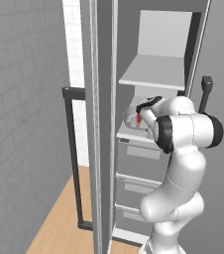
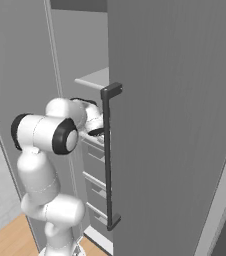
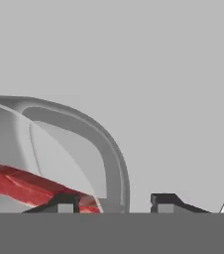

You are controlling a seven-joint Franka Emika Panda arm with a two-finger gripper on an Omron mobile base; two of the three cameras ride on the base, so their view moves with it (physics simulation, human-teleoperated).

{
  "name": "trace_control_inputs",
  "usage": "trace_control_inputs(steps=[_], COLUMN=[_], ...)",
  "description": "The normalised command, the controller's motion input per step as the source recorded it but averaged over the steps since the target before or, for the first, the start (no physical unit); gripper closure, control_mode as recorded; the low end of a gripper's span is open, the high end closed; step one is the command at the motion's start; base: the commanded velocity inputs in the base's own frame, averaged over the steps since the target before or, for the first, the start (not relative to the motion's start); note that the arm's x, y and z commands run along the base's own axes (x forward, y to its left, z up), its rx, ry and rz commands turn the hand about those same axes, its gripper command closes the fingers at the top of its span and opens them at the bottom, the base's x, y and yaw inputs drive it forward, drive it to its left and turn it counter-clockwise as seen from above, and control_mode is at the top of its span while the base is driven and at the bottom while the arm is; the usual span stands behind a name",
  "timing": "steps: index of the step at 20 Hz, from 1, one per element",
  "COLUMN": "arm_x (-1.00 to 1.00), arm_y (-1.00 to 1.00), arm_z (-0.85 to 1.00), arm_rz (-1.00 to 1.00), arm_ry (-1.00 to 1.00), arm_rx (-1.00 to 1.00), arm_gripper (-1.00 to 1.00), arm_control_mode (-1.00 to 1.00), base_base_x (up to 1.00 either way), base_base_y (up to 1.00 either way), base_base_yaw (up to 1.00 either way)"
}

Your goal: Take the meat container that has the steak and place it on the second highest rack of the freezer. Then take the vegetable container that has the onion and potato and place it on the highest rack of the freezer.

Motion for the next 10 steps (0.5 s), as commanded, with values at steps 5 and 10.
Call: trace_control_inputs(steps=[5,10], arm_x=[-0.83,-0.63], arm_y=[0.43,0.48], arm_z=[0.42,0.8], arm_rz=[0.0,0.0], arm_ry=[-0.1,-0.02], arm_rx=[-0.2,-0.39], arm_gripper=[-1.0,-1.0], arm_control_mode=[-1.0,-1.0], base_base_x=[0.0,0.0], base_base_y=[0.0,0.0], base_base_yaw=[0.0,0.0])
